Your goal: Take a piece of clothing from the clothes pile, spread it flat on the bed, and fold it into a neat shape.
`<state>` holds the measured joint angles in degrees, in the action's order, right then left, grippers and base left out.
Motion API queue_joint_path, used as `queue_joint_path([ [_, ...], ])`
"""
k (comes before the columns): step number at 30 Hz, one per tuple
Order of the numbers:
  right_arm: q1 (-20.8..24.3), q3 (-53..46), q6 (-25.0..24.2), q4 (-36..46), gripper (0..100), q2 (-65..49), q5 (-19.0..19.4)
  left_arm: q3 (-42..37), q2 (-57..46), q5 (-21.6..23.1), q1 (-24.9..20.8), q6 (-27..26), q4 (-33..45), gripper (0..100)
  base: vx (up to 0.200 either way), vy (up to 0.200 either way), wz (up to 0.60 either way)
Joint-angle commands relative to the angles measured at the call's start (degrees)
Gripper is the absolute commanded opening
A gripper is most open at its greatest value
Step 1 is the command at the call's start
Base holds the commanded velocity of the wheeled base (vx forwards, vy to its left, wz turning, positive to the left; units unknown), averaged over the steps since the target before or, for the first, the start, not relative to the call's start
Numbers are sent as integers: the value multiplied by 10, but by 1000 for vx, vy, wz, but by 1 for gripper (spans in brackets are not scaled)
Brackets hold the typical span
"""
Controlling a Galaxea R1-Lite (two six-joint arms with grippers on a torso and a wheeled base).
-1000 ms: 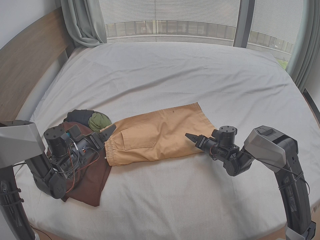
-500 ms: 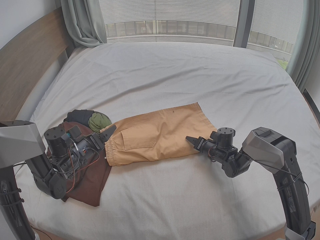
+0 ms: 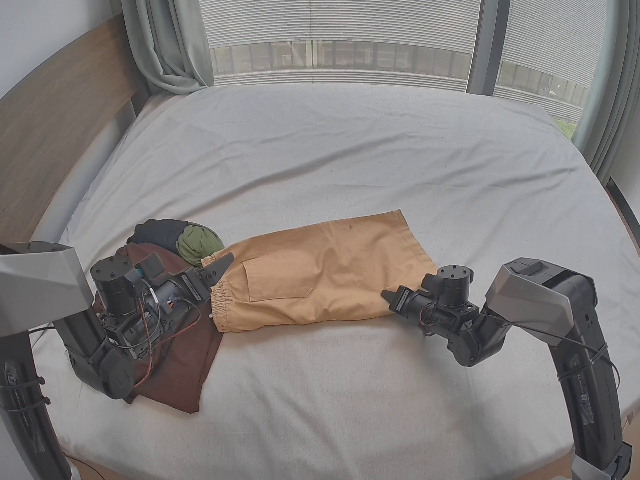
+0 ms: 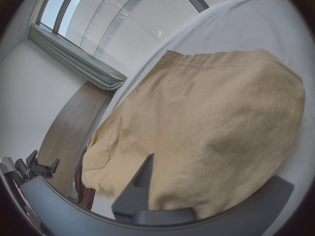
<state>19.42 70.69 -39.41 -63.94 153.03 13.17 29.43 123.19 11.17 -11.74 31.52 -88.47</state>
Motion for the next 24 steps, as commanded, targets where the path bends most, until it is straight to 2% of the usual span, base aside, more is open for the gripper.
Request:
queue_joint_path([
  [1,2,-63,6,-23,0,-48,-1,-1,0,0,1,4,0,100,0,0,0],
  [10,-6,-211,43,-83,0,-92,-2,-1,1,0,1,5,0,100,0,0,0],
  [13,-7,-268,43,-98,0,-118,-5,-1,1,0,0,5,0,100,0,0,0],
  [18,-6,-346,44,-134,0,-131,-36,-1,0,0,0,6,0,100,0,0,0],
  [24,-8,-437,45,-187,0,-131,-37,-2,0,0,0,6,0,100,0,0,0],
])
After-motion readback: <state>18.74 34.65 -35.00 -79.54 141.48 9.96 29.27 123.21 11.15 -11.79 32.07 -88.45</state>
